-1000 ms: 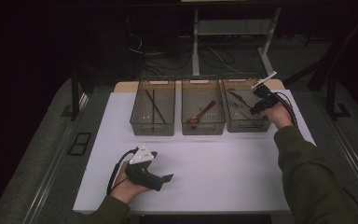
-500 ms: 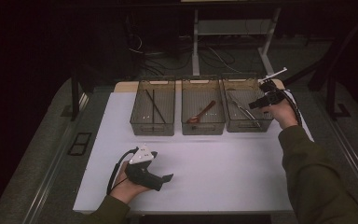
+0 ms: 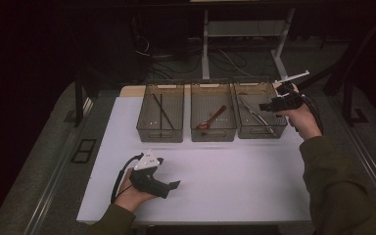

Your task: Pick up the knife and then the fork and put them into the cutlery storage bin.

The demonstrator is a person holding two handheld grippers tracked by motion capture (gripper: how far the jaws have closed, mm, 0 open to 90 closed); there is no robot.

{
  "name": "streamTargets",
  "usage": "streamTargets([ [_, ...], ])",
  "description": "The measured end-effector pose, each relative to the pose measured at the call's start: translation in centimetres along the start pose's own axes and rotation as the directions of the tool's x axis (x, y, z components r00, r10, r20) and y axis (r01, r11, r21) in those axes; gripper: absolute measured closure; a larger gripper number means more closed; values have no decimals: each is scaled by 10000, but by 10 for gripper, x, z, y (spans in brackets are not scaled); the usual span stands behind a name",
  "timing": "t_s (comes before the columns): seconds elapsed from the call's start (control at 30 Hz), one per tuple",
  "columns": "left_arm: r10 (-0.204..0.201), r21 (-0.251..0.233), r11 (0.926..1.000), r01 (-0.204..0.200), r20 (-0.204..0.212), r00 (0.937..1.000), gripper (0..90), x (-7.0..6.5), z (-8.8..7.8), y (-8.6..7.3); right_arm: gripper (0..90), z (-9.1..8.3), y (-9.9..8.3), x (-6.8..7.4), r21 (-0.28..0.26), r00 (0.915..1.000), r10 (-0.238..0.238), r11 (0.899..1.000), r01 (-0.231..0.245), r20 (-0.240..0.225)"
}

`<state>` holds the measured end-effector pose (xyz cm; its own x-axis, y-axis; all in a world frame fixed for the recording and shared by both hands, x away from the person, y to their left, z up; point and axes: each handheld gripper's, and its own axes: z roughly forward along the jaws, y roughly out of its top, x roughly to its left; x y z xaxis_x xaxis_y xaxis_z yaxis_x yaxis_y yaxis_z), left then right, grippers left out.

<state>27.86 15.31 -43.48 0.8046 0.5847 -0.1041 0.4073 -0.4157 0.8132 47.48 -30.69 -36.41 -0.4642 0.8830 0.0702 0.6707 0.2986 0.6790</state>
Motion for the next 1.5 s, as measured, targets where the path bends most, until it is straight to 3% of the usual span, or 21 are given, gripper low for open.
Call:
streamTargets([
  [0.27,-60,45,10000,59,51,10000,0,2,1,-1,191,-6,-9,5,-891,9985,-87,9960,38,-546],
  [0.5,-100,6,10000,99,85,9999,0,4,0,-3,179,-19,-23,13,-1422,9973,-313,9896,215,-668],
  [0.8,-148,-82,9999,148,34,9999,0,5,-2,-3,170,-44,-52,24,-2328,9889,-703,9718,384,-1305],
  [1.17,-162,-154,9997,162,25,9999,0,4,-3,-3,160,-57,-84,50,-2733,9757,-1409,9576,913,-1680],
  [1.3,-200,-141,9997,201,71,9998,0,4,-3,-3,140,-58,-95,59,-2824,9667,-1726,9524,1148,-1889],
  [1.5,-190,-164,9997,191,68,9998,0,4,-4,-3,140,-57,-112,70,-2748,9626,-1859,9530,1277,-1971],
])
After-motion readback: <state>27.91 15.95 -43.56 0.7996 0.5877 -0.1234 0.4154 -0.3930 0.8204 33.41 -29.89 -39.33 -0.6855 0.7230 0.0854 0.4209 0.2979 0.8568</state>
